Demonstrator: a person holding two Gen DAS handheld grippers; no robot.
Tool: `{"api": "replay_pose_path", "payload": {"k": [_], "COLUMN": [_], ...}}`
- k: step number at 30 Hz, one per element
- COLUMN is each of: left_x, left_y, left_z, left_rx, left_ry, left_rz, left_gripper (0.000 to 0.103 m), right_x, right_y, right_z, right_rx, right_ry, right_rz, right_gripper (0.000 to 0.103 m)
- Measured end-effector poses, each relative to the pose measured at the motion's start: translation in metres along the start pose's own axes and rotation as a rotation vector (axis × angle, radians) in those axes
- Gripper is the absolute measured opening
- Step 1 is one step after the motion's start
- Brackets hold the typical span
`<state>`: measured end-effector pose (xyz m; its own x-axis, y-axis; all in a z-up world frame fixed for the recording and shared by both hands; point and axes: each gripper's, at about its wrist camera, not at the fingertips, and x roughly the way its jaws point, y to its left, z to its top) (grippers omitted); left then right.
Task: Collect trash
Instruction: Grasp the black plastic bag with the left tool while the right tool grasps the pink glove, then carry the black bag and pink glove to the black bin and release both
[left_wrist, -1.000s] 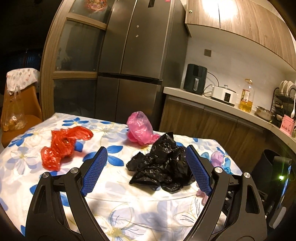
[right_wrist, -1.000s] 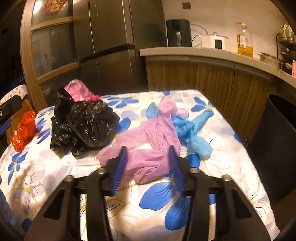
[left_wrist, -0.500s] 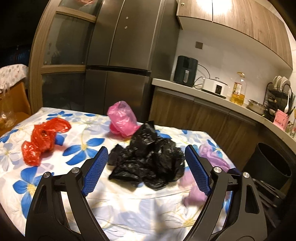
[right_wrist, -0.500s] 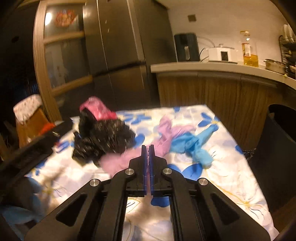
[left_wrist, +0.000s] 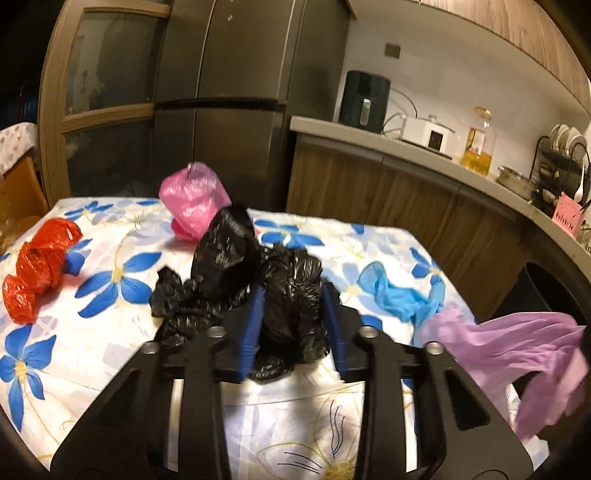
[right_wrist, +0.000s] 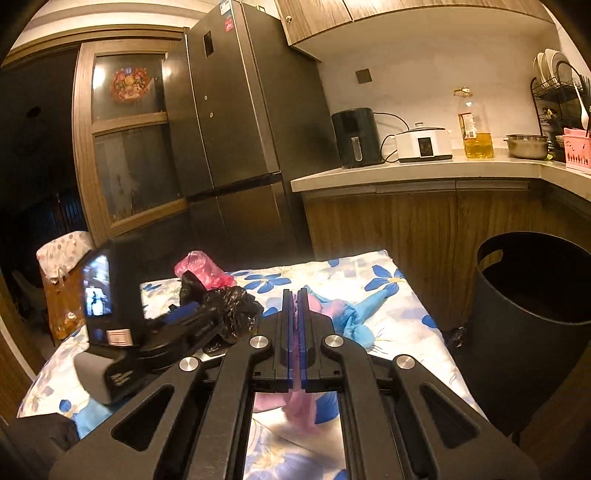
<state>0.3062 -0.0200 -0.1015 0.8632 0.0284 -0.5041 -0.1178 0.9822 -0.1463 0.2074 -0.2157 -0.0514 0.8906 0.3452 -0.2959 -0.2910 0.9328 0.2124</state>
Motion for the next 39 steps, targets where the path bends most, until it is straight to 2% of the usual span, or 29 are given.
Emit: {"api": "replay_pose_path", "payload": {"k": [1, 2, 5, 10, 17, 23, 25, 31, 39], "left_x": [0.001, 0.001, -0.004, -0.032, -0.094, -0.131, -0.138, -0.163, -0.179], "left_y": [0.001, 0.003, 0.01, 0.025, 0.036, 0.048, 0.05, 0.056, 0.037], "left_z": [-0.001, -0.002, -0.005, -0.01, -0.024, -0.034, -0.037, -0.041, -0.034], "left_rx": [0.0, -0.002, -0.018, -0.074, -0.049, -0.041, -0.04, -0.056, -0.013], "left_ry": [0.007, 0.013, 0.016, -0.006, -0.052, -0.067, -0.062, -0.068, -0.106], "left_rz": [0.002, 0.001, -0.011, -0.047, -0.095, -0.134, -0.137, -0.215, -0.236], "left_gripper": [0.014, 0.01, 0.004, 0.003, 0.003, 0.003, 0.003, 0.003, 0.003], "right_x": [-0.001, -0.003, -0.007, -0.016, -0.031, -0.046, -0.052, -0.063, -0.076], "right_y": [0.0, -0.001, 0.001, 0.002, 0.014, 0.024, 0.028, 0.033, 0.025], "right_z": [0.0, -0.001, -0.001, 0.003, 0.008, 0.011, 0.012, 0.013, 0.021], "right_rx": [0.0, 0.001, -0.002, -0.002, -0.018, -0.028, -0.03, -0.031, -0.035], "right_ry": [0.001, 0.004, 0.004, -0.009, -0.029, -0.046, -0.052, -0.061, -0.088], "right_rz": [-0.002, 0.0, -0.002, 0.007, 0.024, 0.036, 0.041, 0.049, 0.035], "right_gripper": [0.003, 0.003, 0.003, 0.003, 0.003, 0.003, 0.003, 0.003, 0.003]}}
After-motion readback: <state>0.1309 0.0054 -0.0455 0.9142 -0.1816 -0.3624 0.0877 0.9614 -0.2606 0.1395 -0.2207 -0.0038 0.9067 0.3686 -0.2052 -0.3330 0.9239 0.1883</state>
